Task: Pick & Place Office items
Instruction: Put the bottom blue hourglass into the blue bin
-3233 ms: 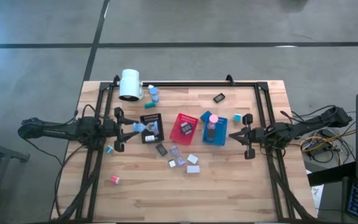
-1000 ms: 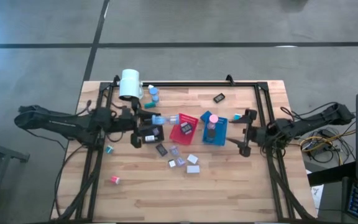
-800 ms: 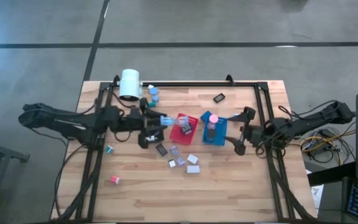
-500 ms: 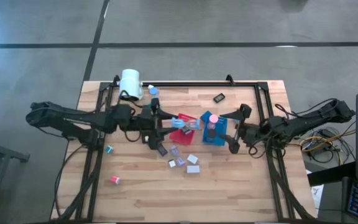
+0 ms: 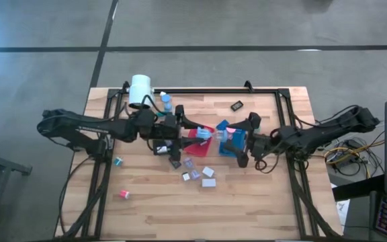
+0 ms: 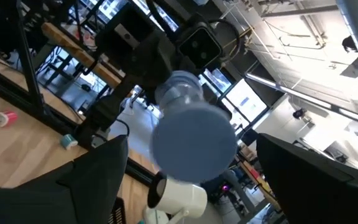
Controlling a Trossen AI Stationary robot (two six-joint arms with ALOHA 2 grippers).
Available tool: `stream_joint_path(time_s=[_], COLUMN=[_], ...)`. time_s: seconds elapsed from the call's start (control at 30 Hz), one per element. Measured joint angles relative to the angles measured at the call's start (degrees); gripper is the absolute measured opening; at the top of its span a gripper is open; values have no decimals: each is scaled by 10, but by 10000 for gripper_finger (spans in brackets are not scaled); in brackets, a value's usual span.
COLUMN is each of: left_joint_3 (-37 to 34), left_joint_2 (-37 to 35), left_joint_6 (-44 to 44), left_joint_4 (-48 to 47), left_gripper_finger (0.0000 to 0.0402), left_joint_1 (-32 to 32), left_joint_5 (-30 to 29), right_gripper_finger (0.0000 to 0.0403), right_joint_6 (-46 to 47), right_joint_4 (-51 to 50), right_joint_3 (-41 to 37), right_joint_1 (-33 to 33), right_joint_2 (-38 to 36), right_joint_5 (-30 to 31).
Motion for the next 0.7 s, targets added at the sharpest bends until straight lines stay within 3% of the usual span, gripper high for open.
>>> stream_joint_path(time_s=[0.7], left_joint_3=[-2], left_joint_2=[4], left_joint_6=[-8], left_joint_4=[0], left_gripper_finger=[202], left_joint_1=[5], left_joint_5=[10], right_gripper_finger=[324], right_joint_6=[-16], right_joint_4=[2], right_joint_3=[12], right_joint_1=[-2], right_joint_2=[33], right_joint_5=[-5])
